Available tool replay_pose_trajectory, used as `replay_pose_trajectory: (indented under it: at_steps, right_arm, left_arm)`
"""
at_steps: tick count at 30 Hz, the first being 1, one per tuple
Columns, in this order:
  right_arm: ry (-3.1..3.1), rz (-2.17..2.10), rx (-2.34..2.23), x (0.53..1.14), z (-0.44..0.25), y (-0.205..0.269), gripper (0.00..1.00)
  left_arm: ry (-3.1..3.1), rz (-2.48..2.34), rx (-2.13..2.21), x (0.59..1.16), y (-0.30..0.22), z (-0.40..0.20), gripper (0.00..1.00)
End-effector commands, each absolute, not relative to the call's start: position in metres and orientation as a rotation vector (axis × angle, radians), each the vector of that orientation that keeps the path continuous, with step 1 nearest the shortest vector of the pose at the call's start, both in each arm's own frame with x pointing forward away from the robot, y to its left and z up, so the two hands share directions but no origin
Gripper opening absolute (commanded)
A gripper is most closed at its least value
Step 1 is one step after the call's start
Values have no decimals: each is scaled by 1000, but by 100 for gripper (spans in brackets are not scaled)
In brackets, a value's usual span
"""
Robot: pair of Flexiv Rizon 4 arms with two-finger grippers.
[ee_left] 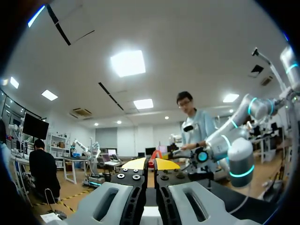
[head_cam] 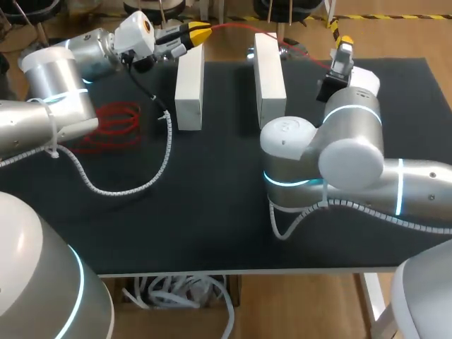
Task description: Grab the tape and strap the tape.
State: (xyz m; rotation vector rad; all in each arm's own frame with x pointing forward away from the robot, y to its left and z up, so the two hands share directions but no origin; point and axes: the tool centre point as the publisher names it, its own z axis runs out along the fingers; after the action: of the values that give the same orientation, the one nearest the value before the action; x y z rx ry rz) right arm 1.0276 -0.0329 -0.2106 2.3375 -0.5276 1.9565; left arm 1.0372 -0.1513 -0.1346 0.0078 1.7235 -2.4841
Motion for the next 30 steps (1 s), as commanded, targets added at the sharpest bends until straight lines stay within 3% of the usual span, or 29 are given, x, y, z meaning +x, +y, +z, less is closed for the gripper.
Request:
replay_pose_trajectory:
  at_steps: [1, 24, 30]
  right_arm:
    - [-527, 1953, 2344, 1028, -207, -33, 49]
    - [-555, 1942, 2353, 1027, -197, -45, 41]
    - [-539, 1942, 2358, 1026, -197, -46, 34]
  left_arm:
    - [1724, -2487, 10, 1038, -151, -135, 0]
    - [1724, -2487, 10, 1038, -151, -135, 0]
    - [1724, -2487, 10, 1038, -151, -135, 0]
